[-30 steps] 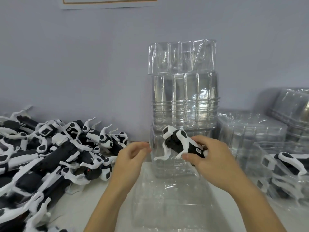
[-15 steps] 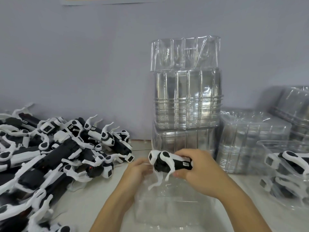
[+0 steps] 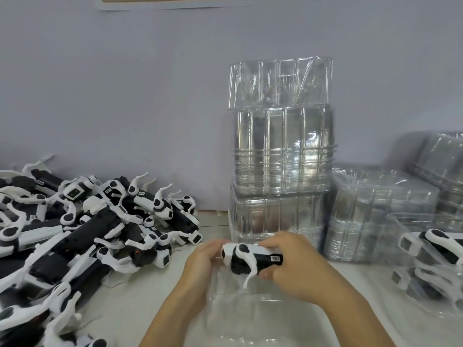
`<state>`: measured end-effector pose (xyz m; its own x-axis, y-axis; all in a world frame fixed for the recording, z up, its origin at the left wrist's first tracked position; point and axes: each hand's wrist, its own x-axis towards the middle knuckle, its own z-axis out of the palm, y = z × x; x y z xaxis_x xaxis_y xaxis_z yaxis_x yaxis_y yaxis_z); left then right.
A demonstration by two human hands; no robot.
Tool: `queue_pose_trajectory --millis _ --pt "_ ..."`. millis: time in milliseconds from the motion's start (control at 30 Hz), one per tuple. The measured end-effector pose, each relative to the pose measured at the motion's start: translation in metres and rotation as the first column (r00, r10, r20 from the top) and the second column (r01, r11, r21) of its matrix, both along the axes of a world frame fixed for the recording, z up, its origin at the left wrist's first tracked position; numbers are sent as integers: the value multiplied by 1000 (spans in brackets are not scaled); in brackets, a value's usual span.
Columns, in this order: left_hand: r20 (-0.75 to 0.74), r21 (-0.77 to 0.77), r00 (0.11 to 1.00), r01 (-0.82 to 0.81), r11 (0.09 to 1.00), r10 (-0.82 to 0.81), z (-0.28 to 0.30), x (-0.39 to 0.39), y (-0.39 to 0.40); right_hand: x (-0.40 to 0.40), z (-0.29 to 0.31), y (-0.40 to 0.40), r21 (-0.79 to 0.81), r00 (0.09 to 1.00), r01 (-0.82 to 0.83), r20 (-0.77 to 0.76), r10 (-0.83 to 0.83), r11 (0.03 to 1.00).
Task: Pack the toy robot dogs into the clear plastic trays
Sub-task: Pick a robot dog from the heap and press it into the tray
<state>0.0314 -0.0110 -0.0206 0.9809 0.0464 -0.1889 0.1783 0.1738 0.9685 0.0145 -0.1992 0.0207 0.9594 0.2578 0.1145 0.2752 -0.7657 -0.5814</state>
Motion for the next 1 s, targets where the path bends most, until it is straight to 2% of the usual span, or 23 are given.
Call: queue_pose_trajectory --millis 233,367,467,567,700,867,1000 --pt "12 -34 1000 2 999 -1 6 -5 -5 0 -8 4 11 997 30 73 -31 999" --pt "-7 147 997 74 986 -74 18 10 -15 0 -9 6 9 995 33 97 -34 999" --pt "20 134 998 50 990 -53 22 18 -16 1 -11 6 26 993 4 115 -7 1000" --pt "-22 232 997 77 970 -74 25 10 -17 2 -13 6 57 992 -6 126 -2 998" --pt "16 66 999 31 997 -32 16 -12 -6 2 -12 7 83 992 -13 123 3 996" --pt "-64 128 998 16 992 -8 18 -5 -3 0 -10 9 121 995 -7 104 -6 993" --pt "-66 125 997 -42 991 51 15 -16 -3 -3 -11 11 155 996 -38 89 25 987"
